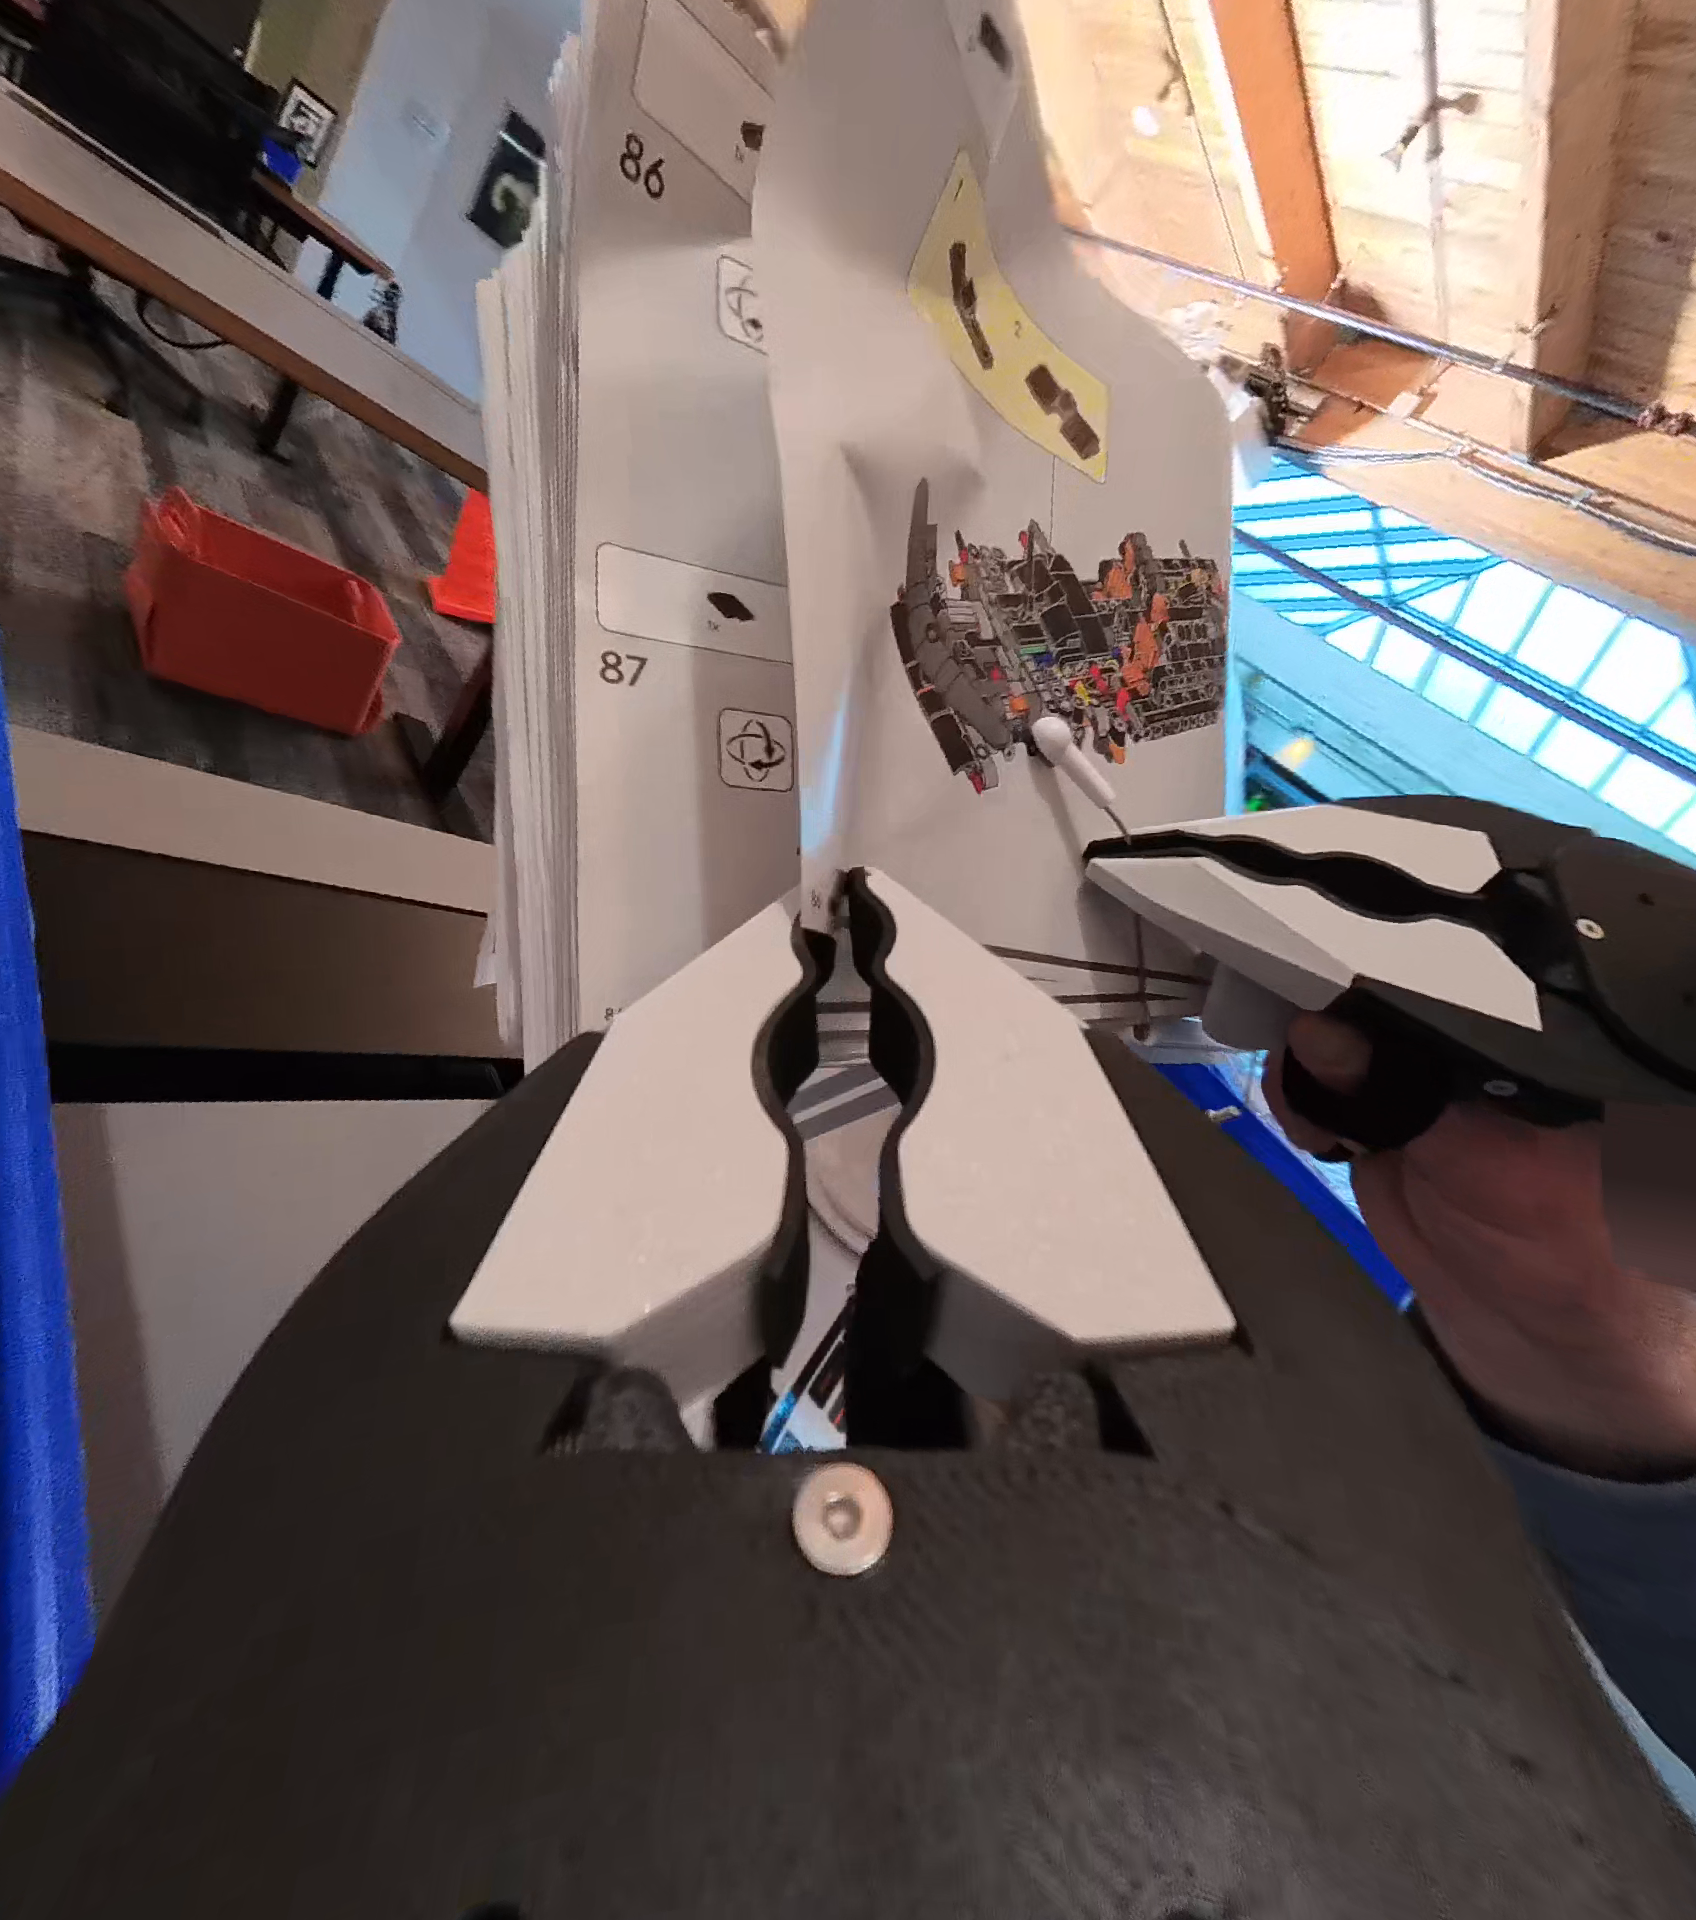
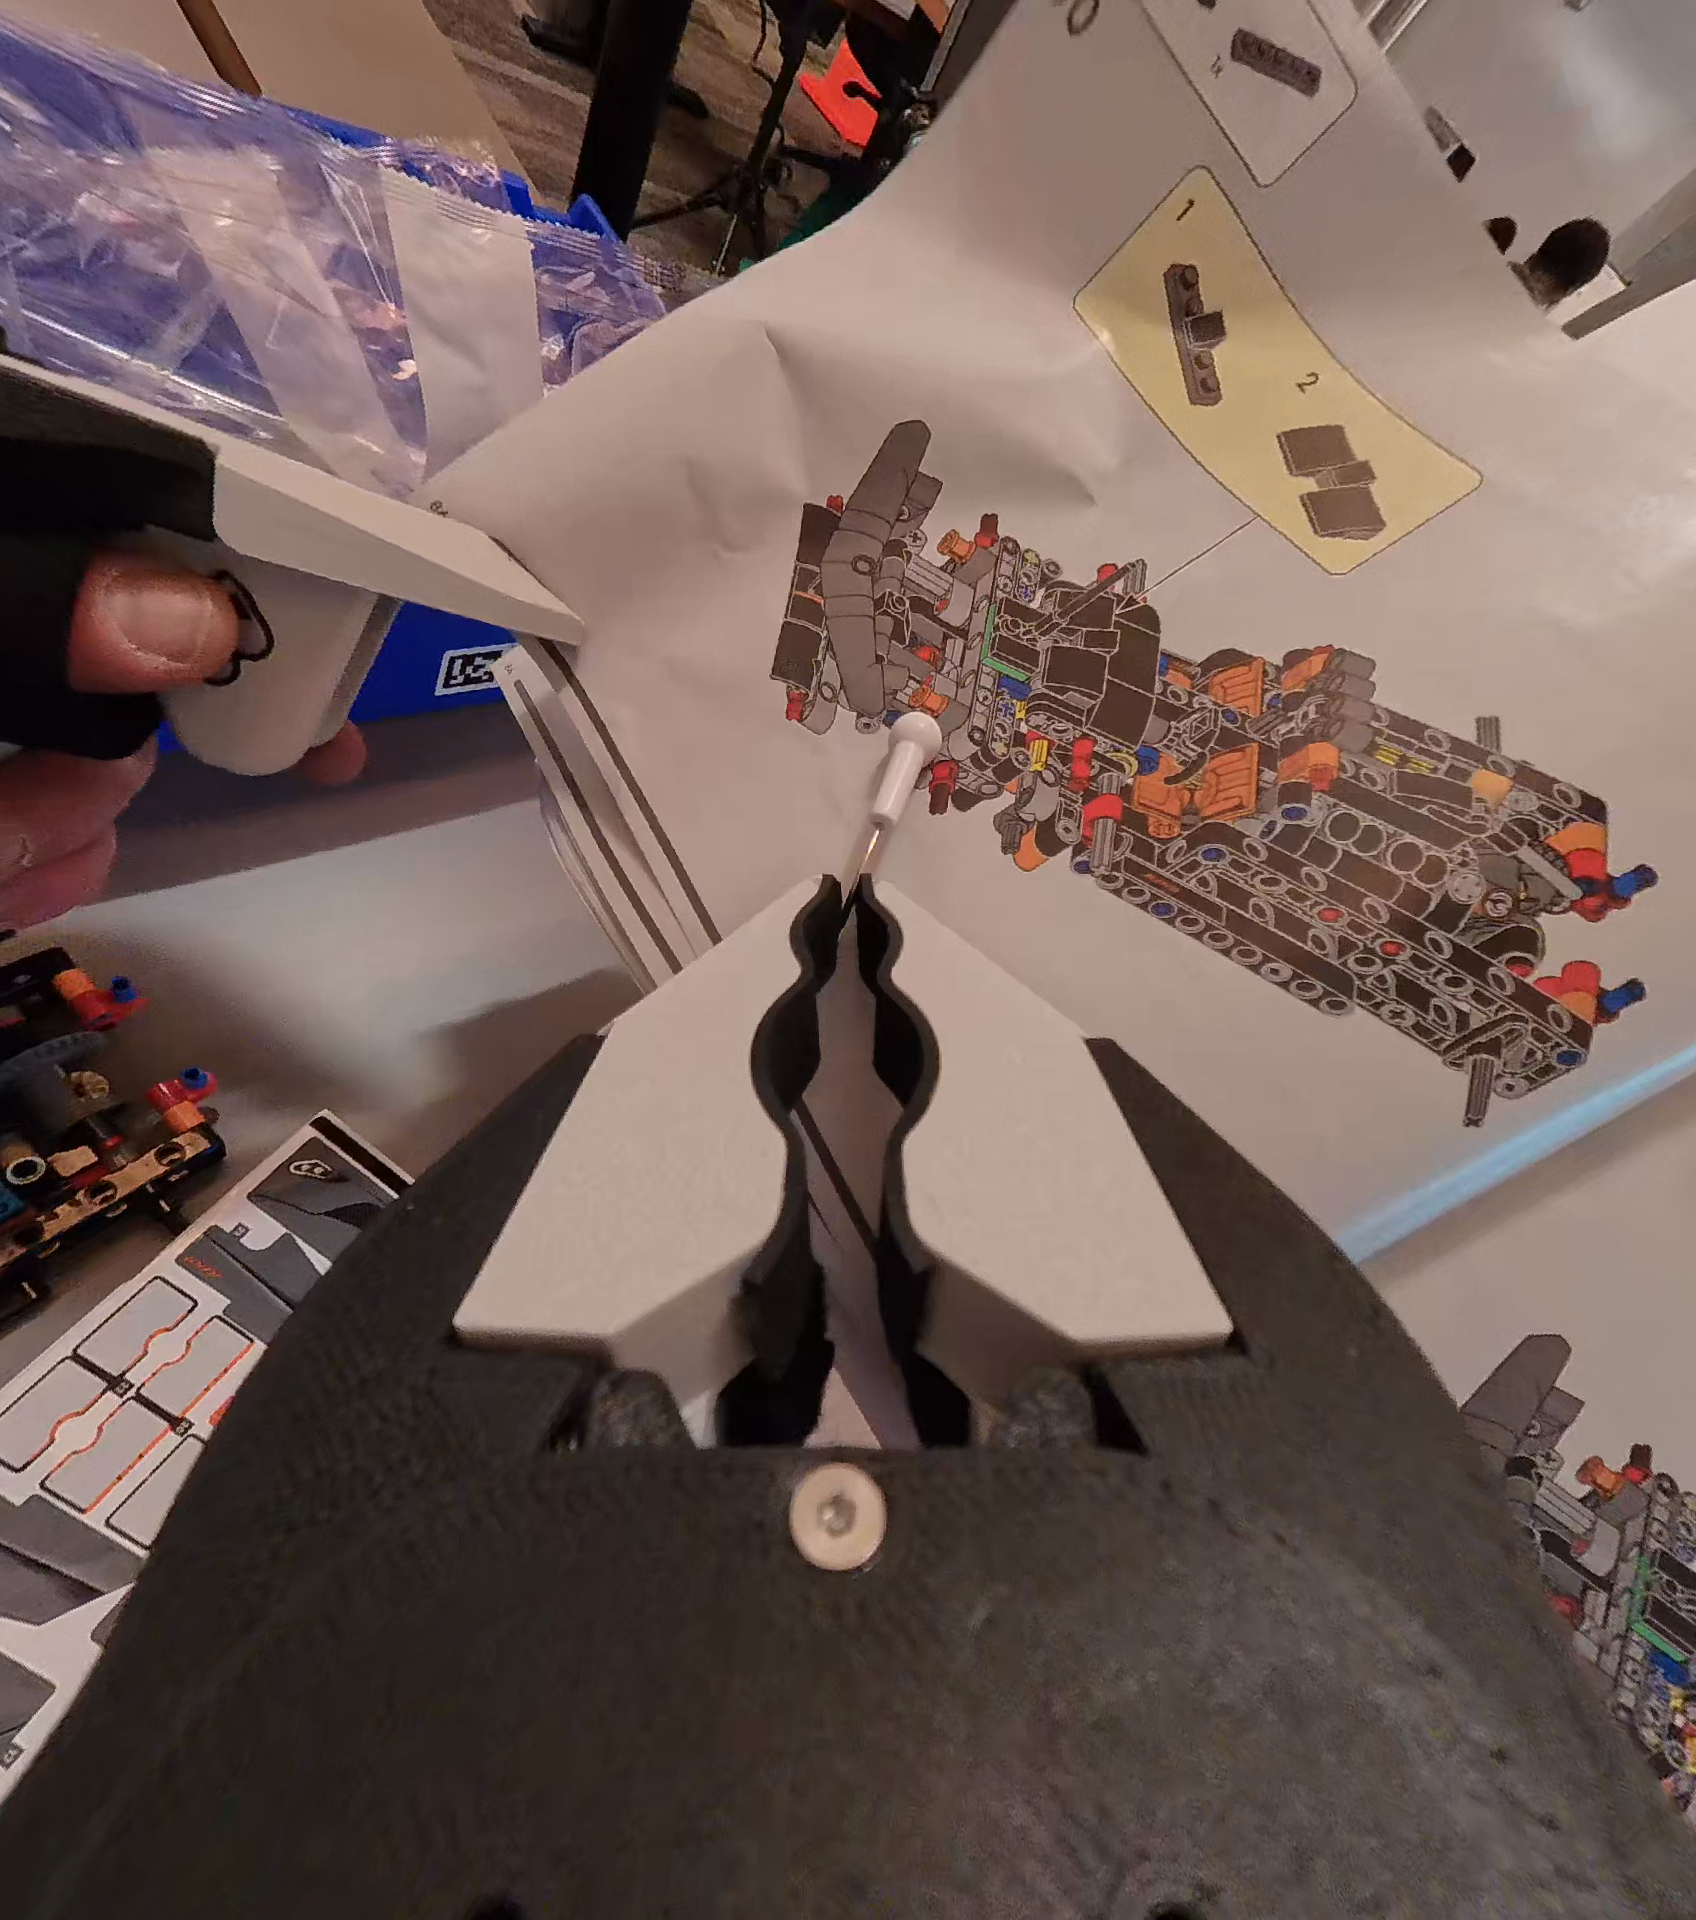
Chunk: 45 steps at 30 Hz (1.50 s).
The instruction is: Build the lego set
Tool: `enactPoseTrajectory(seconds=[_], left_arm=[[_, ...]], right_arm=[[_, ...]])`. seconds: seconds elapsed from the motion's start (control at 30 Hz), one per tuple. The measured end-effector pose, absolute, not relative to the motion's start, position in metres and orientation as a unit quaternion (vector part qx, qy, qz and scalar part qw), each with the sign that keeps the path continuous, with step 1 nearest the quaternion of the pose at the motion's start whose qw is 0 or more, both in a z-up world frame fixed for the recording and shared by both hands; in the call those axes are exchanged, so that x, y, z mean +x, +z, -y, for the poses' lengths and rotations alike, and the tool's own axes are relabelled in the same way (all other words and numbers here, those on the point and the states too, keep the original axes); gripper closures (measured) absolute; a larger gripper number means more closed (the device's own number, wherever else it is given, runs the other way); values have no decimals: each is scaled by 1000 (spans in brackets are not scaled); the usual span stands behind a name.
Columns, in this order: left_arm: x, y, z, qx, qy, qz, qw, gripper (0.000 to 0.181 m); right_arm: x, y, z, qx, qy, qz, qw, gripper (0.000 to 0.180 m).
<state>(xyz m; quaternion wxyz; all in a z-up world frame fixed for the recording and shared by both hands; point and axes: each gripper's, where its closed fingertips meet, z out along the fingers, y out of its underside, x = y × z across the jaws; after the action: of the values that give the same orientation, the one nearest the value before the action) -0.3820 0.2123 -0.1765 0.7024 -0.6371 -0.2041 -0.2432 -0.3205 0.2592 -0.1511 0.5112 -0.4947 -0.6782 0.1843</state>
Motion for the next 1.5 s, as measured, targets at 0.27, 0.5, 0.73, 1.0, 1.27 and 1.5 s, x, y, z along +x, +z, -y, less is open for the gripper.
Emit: enactPoseTrajectory(seconds=[0.27,0.5,0.73,1.0,1.27,1.5], left_arm=[[-397,-173,-180,-682,-131,256,672,135],[-372,-127,-123,-704,-30,157,692,132],[-268,-123,-100,-749,-45,-7,661,144],[-163,-161,-91,-790,-70,-121,597,149],[-113,-217,-86,-829,-76,-161,531,150],[-97,-251,-86,-844,-89,-164,503,150]], right_arm=[[-305,-132,-248,-510,242,679,470,149],[-214,-84,-226,-471,271,699,465,145],[-66,-87,-246,-513,230,700,440,149],[17,-213,-274,-610,218,696,310,159],[-10,-315,-279,-595,226,727,255,164],[-42,-348,-277,-554,171,779,239,162]])
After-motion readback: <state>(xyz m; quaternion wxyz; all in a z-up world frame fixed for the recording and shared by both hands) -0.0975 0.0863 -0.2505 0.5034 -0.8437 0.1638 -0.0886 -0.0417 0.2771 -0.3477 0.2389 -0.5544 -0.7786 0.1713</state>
